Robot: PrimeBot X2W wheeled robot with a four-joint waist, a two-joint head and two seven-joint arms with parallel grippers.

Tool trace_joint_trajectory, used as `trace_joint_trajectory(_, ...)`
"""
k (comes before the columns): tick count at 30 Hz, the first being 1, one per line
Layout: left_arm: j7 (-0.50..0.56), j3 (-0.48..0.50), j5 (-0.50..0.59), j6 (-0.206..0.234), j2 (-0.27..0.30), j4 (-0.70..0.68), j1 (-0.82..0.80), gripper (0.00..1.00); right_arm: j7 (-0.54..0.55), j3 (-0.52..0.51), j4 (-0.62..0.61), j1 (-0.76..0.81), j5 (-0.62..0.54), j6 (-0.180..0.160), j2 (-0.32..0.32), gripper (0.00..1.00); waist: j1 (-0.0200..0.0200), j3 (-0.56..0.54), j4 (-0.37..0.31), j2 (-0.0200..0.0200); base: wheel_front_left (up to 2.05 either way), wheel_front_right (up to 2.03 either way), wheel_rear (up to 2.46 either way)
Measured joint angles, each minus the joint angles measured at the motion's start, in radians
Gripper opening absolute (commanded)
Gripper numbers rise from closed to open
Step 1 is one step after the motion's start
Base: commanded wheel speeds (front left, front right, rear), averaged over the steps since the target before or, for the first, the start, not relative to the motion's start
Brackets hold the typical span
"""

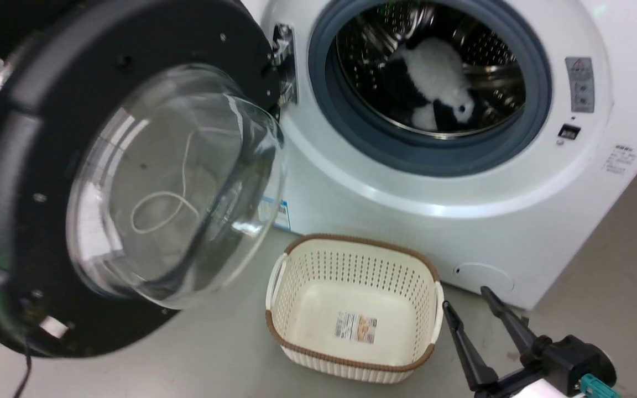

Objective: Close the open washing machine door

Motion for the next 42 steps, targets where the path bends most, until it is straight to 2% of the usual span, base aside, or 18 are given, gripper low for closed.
trace_joint_trajectory(6, 0.135, -0.054, -0.058, -0.024, -0.064, -0.1, 0.124, 0.0, 0.0, -0.009, 0.016, 0.005, -0.007, 0.0, 0.028, 1.0, -0.0001, -0.06, 0.002, 0.0, 0.0, 0.0, 0.0)
trace_joint_trajectory(11, 0.224, -0.142, -0.094, -0.051, -0.15, -0.215, 0.234, 0.0, 0.0, -0.035, 0.015, 0.009, -0.021, 0.0, 0.044, 1.0, -0.0001, -0.094, -0.01, 0.0, 0.0, 0.0, 0.0)
trace_joint_trajectory(12, 0.262, -0.214, -0.095, -0.062, -0.216, -0.267, 0.3, 0.0, 0.0, -0.051, 0.018, 0.018, -0.03, 0.0, 0.045, 1.0, -0.0001, -0.106, -0.027, 0.0, 0.0, 0.0, 0.0)
trace_joint_trajectory(18, 0.263, -0.351, -0.116, -0.071, -0.296, -0.333, 0.394, 0.0, 0.0, -0.097, 0.019, 0.02, -0.054, 0.0, 0.046, 1.0, 0.0, -0.118, -0.09, 0.0, 0.0, 0.0, 0.0)
trace_joint_trajectory(23, 0.195, -0.483, -0.162, -0.079, -0.311, -0.332, 0.452, 0.0, 0.007, -0.109, 0.011, 0.021, -0.067, 0.0, 0.049, 1.0, 0.0, -0.119, -0.172, 0.0, 0.0, 0.0, 0.0)
trace_joint_trajectory(31, -0.011, -0.704, -0.288, -0.127, -0.314, -0.247, 0.445, 0.0, 0.019, -0.165, -0.003, 0.024, -0.074, 0.0, 0.059, 1.0, 0.0, -0.096, -0.348, 0.0, 0.0, 0.0, 0.0)
trace_joint_trajectory(37, -0.132, -0.828, -0.353, -0.16, -0.316, -0.167, 0.343, 0.0, 0.023, -0.175, 0.0, 0.023, -0.07, 0.0, 0.061, 1.0, 0.0002, -0.056, -0.491, 0.0001, 0.0, 0.0, 0.0)
trace_joint_trajectory(42, -0.314, -0.878, -0.423, -0.172, -0.313, -0.08, 0.209, 0.0, 0.02, -0.165, 0.007, 0.006, -0.053, 0.0, 0.061, 1.0, 0.0002, -0.003, -0.594, 0.0, 0.0, 0.0, 0.0)
